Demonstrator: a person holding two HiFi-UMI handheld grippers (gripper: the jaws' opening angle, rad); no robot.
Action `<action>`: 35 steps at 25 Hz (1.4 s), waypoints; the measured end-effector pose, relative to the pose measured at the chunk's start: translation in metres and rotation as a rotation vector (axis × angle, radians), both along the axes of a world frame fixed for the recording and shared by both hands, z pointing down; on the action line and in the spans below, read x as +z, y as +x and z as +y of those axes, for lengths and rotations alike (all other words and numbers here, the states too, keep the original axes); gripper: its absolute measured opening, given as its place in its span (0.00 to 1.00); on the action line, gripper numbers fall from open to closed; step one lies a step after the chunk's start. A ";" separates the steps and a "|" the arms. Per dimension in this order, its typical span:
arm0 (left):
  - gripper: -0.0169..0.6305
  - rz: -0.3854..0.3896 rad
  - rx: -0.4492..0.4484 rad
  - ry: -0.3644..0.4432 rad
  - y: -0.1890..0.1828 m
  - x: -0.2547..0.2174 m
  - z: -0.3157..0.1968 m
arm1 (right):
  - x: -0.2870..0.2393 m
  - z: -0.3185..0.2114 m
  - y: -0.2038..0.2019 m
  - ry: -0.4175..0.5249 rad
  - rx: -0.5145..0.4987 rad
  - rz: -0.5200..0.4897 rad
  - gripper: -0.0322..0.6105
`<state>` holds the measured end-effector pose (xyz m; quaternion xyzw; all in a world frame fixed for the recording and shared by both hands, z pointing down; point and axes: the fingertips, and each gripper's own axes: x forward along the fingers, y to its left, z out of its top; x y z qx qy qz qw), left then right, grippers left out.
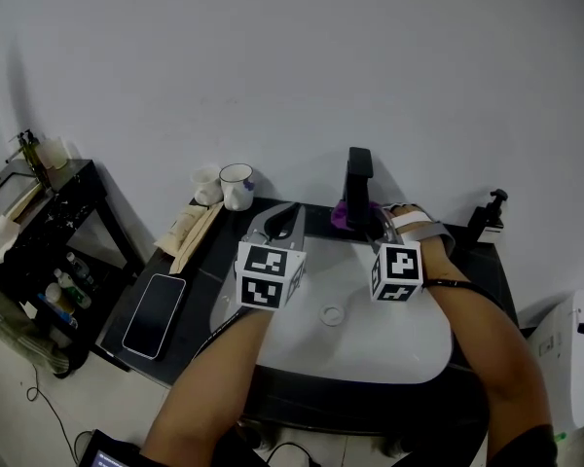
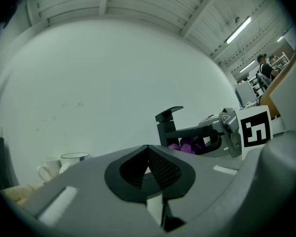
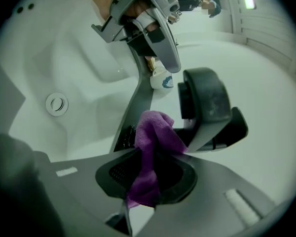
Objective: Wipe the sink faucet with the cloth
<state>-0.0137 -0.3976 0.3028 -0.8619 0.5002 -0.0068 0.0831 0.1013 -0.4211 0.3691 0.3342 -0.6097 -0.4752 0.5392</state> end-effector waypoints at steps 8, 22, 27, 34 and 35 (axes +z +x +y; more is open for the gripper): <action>0.05 -0.015 -0.001 -0.004 0.002 0.004 -0.004 | 0.010 -0.001 -0.004 -0.015 -0.023 0.081 0.17; 0.05 -0.027 0.014 0.003 0.003 0.002 -0.001 | 0.030 0.024 -0.009 -0.076 -0.044 0.127 0.17; 0.05 -0.047 0.012 0.003 0.004 0.004 0.002 | 0.029 0.050 0.002 -0.088 -0.018 0.080 0.17; 0.05 -0.046 -0.001 -0.004 0.000 0.005 0.006 | -0.003 0.038 0.052 -0.054 0.078 0.053 0.18; 0.05 -0.046 0.000 -0.005 0.000 0.005 0.007 | -0.011 0.033 0.058 -0.043 0.092 0.049 0.18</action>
